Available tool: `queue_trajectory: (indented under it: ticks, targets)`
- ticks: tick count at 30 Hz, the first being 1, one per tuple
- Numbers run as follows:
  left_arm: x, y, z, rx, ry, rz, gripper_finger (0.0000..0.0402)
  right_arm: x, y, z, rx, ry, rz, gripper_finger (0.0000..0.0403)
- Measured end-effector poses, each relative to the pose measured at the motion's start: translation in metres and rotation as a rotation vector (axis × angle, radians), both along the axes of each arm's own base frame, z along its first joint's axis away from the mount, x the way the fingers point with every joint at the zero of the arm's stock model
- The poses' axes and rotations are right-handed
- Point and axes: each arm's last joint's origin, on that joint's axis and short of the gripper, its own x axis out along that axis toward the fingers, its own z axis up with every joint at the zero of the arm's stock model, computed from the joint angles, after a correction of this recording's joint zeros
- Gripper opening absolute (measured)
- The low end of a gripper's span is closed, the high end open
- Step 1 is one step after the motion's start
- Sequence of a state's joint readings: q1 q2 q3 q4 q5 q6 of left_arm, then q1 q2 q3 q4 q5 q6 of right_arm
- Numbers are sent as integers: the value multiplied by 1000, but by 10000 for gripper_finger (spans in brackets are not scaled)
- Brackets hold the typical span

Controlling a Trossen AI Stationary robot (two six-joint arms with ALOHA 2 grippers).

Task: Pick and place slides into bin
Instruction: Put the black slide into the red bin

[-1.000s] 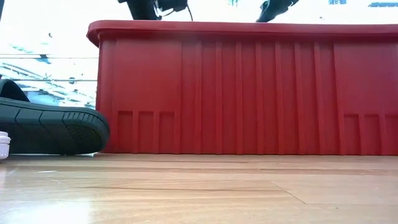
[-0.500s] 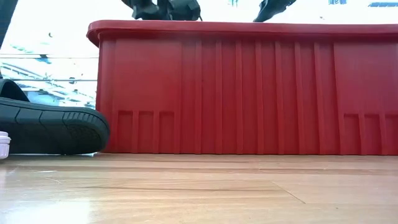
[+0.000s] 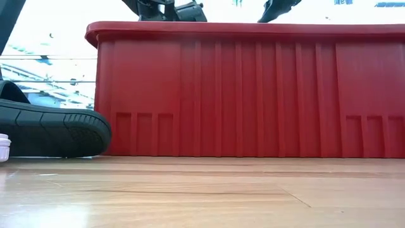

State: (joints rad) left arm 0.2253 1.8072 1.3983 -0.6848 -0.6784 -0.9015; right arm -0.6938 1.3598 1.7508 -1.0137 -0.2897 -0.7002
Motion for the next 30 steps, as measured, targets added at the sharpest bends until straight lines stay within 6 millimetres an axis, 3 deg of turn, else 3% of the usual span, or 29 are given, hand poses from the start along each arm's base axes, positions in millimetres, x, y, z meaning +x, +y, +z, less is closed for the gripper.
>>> queue_trajectory:
  ticks: [11, 23, 30]
  targets:
    - [8, 2, 5, 22, -98, -9, 0, 0, 0, 0, 0, 0, 0, 157]
    - [27, 17, 24, 147, -319, -62, 0, 0, 0, 0, 0, 0, 0, 155]
    - [29, 19, 28, 178, -339, -80, 0, 2, -1, -7, 12, 17, 3, 155]
